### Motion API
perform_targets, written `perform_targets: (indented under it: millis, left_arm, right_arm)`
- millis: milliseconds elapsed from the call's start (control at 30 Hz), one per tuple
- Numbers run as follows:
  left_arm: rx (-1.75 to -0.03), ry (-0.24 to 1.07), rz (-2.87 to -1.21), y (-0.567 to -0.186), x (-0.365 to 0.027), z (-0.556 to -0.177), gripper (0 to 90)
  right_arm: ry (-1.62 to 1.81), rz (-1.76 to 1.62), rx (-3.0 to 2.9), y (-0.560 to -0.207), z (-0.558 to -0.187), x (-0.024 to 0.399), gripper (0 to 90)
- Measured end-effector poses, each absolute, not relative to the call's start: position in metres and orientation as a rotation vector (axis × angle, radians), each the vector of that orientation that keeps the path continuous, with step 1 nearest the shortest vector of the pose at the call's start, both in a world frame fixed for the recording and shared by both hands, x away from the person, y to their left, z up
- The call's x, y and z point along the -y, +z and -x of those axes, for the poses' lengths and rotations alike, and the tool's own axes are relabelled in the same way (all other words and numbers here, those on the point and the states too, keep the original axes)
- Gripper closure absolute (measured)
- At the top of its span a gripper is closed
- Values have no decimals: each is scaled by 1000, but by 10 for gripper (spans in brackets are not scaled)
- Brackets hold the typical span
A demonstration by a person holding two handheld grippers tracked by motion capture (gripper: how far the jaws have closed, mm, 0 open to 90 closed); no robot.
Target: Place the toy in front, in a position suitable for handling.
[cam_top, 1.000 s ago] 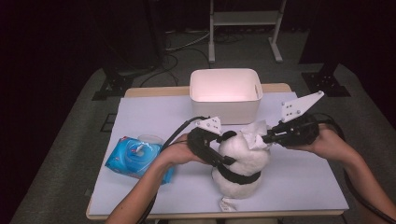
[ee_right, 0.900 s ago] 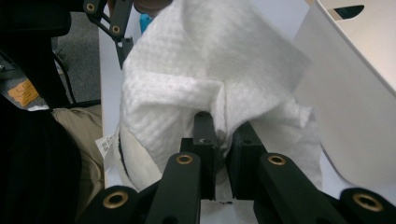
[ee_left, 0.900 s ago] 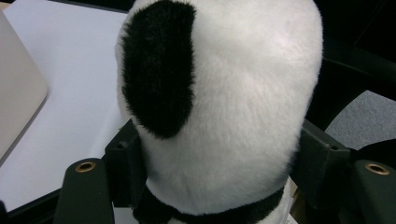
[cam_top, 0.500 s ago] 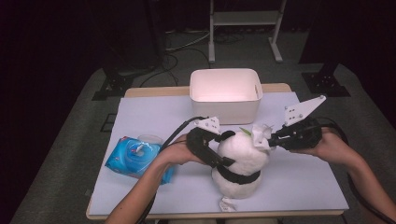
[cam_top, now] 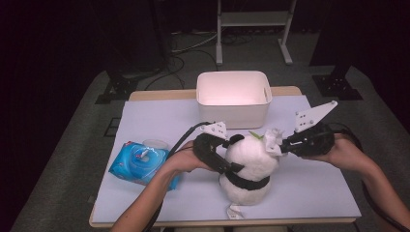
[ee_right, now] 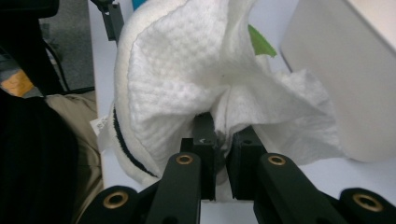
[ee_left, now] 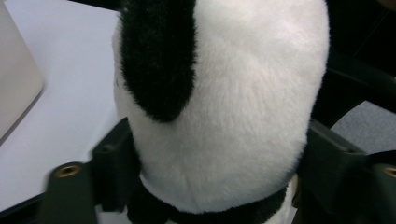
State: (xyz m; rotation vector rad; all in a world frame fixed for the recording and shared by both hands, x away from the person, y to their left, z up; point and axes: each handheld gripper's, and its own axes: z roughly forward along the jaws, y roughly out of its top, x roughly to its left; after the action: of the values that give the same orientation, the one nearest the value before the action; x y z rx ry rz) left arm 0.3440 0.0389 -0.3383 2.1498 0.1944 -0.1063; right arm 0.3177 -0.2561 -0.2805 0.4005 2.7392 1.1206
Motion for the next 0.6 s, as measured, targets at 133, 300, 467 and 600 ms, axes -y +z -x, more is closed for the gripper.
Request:
perform_targets:
  millis: [133,300,467,600]
  left_arm:
    - [-190,-75,-2135,-331,-39,-344,326]
    - [-156,-33,-2166,-318,-37,-342,335]
    - [-111,-13,-2219,-313,-20,-335,334]
    - [-120,-31,-2222,-319,-20,-337,330]
  right_arm:
    - [1120,-390,-2716,-270,-318,256,825]
    - [1148,-345,-2686,-251,-316,250,825]
    - [1120,-271,-2695,-241,-315,231,824]
    - [1078,-276,-2717,-245,-317,227,825]
